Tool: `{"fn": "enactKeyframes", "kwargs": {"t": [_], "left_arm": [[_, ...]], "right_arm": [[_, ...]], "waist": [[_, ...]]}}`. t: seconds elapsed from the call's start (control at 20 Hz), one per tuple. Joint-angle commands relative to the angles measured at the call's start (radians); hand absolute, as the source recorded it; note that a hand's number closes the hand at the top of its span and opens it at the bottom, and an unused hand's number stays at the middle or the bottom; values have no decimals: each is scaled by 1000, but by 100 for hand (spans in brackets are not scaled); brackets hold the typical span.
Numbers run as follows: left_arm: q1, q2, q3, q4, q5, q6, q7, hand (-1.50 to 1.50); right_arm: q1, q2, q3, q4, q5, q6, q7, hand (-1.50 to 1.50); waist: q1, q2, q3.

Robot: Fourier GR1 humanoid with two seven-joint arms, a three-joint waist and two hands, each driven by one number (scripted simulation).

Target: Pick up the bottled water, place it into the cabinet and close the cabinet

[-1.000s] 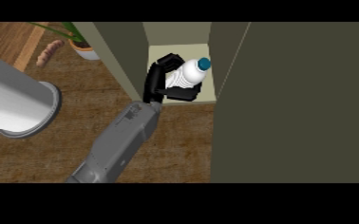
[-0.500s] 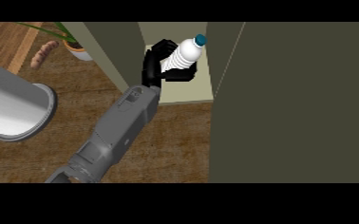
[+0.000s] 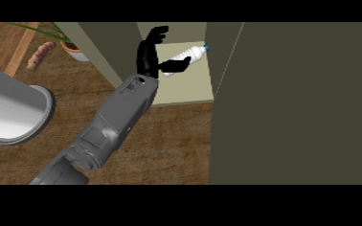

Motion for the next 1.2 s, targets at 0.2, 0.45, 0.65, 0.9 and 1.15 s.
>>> {"fn": "enactKeyframes", "kwargs": {"t": [0.2,0.45,0.65,0.9,1.15], "left_arm": [[-45,15,41,37,1,-24,-93,-150],[-34,7,180,-131,122,-139,-275,150],[-4,-5,204,-137,150,-330,-329,150],[-2,-11,149,-164,194,-335,-315,150],[77,-11,44,-290,263,-385,-265,150]], "right_arm": [[1,-5,1,-94,-85,27,32,-150],[-2,11,15,-50,-50,28,11,-150],[47,-7,21,-102,-39,44,21,-150],[70,-42,-11,-167,-78,69,60,-150],[13,19,65,-142,-1,22,95,-150]], "waist": [[2,9,-2],[17,5,-4],[10,-1,-4],[11,-13,-2],[35,-23,-2]]}}
